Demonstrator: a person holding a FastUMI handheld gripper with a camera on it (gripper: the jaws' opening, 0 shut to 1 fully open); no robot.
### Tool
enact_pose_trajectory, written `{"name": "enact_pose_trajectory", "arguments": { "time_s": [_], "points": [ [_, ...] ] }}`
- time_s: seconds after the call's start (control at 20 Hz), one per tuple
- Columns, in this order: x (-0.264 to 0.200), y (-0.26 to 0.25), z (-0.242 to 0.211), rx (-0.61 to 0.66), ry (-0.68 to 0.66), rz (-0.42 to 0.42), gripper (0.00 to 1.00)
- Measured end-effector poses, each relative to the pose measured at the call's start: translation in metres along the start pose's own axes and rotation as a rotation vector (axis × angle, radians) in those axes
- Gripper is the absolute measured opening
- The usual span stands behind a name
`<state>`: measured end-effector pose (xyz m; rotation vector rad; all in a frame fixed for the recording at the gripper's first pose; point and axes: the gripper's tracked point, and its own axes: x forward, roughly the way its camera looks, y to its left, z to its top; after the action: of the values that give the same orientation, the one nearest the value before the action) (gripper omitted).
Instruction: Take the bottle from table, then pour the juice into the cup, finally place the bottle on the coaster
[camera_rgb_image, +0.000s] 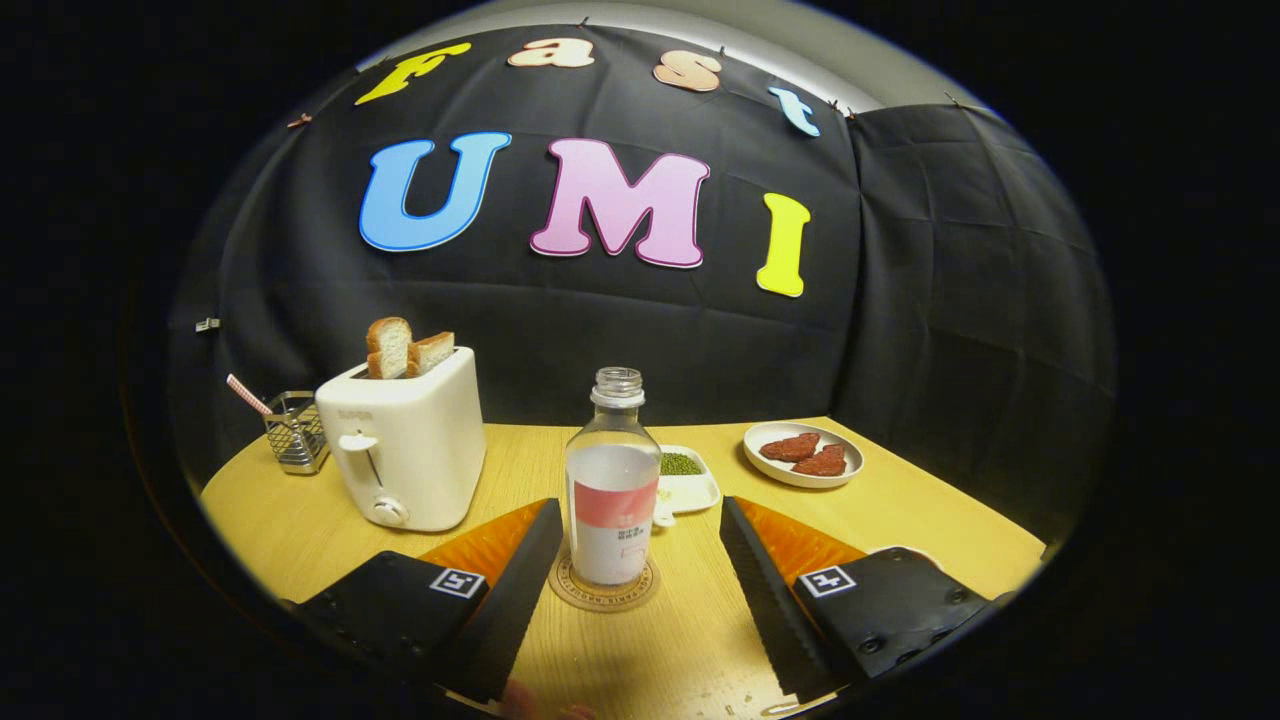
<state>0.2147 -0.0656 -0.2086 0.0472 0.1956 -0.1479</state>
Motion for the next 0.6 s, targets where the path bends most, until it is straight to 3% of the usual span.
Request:
{"name": "enact_pose_trajectory", "arguments": {
  "time_s": [0.25,0.6],
  "points": [
    [-0.069,-0.009,0.050,0.062,-0.058,0.056,0.97],
    [-0.164,-0.045,0.123,0.037,-0.152,0.143,0.97]
  ]
}}
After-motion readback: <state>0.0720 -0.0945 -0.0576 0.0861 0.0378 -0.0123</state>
